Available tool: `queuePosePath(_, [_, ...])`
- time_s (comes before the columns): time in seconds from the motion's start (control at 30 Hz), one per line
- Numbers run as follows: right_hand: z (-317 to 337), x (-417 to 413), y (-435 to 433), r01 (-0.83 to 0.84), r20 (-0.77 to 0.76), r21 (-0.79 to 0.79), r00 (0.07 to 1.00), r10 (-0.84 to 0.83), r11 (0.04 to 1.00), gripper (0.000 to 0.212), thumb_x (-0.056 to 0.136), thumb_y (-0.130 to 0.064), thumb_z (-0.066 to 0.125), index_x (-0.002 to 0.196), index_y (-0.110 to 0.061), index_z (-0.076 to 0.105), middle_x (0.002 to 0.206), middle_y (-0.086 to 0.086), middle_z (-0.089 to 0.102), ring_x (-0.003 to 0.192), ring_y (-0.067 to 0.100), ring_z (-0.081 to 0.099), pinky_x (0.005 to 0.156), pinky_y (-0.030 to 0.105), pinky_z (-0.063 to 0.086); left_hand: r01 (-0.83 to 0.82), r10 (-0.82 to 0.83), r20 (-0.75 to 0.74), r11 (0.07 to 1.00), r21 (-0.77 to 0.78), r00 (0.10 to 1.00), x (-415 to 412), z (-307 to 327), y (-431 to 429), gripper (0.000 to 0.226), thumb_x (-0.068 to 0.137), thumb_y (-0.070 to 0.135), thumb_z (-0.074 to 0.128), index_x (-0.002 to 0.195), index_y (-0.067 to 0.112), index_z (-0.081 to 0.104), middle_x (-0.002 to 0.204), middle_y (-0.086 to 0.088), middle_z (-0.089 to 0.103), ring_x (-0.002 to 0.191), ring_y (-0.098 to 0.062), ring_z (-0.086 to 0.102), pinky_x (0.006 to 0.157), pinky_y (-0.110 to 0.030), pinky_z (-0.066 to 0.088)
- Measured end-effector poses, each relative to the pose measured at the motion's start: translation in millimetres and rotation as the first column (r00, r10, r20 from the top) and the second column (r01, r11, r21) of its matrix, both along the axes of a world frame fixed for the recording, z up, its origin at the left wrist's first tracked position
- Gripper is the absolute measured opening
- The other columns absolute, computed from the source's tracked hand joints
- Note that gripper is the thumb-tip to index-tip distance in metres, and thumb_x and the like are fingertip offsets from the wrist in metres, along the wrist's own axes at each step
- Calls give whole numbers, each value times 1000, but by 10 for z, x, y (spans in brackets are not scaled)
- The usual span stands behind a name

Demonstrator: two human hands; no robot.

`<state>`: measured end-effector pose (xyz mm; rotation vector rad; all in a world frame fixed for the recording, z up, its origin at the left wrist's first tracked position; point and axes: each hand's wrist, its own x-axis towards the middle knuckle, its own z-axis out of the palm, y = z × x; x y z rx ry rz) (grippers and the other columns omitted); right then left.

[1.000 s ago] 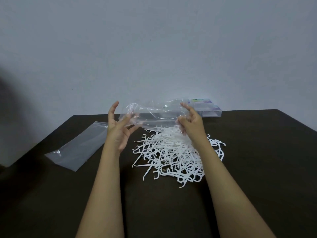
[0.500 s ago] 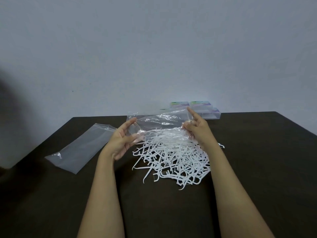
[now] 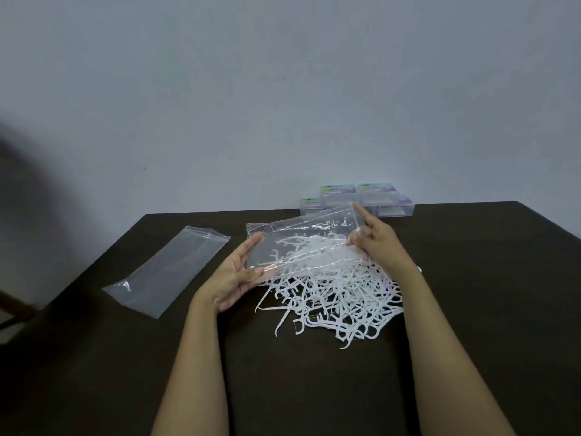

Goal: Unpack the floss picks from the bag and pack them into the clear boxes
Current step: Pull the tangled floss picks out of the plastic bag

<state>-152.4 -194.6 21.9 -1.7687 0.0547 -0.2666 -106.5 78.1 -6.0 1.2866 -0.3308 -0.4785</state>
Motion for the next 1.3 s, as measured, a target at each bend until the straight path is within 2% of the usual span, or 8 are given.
queuePosePath(0.13, [94,148,240,12,25,-251,1000,-6,968,66,91,4,46,146,-24,22,105,-5,50,62,-7,48,56,10,46,-134,128,75,989,70,989,-66,70,180,74,78,-26,44,130,26,45,147,14,30,81,-8,65,65,-17,56])
queuePosePath(0.27, [193,470,700,-40,51,-553,995,82,832,66,93,-3,47,148,-25,17,90,-12,50,64,1,46,71,18,49,-358,311,213,902,241,926,-106,197,474,71,79,-17,55,132,28,42,150,3,25,128,-20,43,87,-33,54])
queuePosePath(0.33, [225,703,981,-39,70,-681,991,118,731,69,93,0,45,148,-27,13,83,-3,52,72,11,53,79,26,51,-456,387,263,838,300,884,-108,261,643,72,80,-13,56,137,27,37,150,4,24,120,-22,48,84,-29,54])
queuePosePath(0.5, [151,1197,1769,2,87,-908,979,183,419,76,90,-4,46,148,-31,6,115,13,54,102,30,58,92,38,41,-685,514,459,470,556,725,-13,335,1018,74,82,-4,61,143,20,28,149,-5,24,124,-26,44,94,-36,48])
queuePosePath(0.77, [-183,1533,2449,-116,-50,-966,959,278,230,88,90,-13,54,143,-46,-8,137,19,31,120,35,41,100,45,33,-468,473,377,87,879,796,-33,139,1181,91,79,17,70,144,6,8,145,-18,13,129,-32,34,107,-39,36])
queuePosePath(0.9, [-209,1580,2579,96,107,-993,975,197,64,72,88,-14,57,145,-28,15,132,18,36,120,32,39,95,42,36,-264,410,249,-20,964,878,-11,57,1244,87,86,48,56,145,5,9,148,-19,12,139,-34,16,117,-51,3])
queuePosePath(1.0, [-180,1491,2697,273,283,-940,959,23,206,41,78,-17,69,116,-15,53,107,15,59,96,29,59,76,33,46,-222,313,276,-197,955,909,-20,69,1269,91,83,61,51,144,3,15,147,-21,16,139,-33,17,113,-53,-5])
queuePosePath(1.3, [-328,1490,2874,-339,-135,-708,926,353,620,41,95,-20,40,136,-15,37,130,15,53,117,31,50,98,35,37,-139,400,254,-296,945,880,7,57,1354,99,82,68,43,147,2,7,153,-25,-7,143,-37,-1,111,-59,-3])
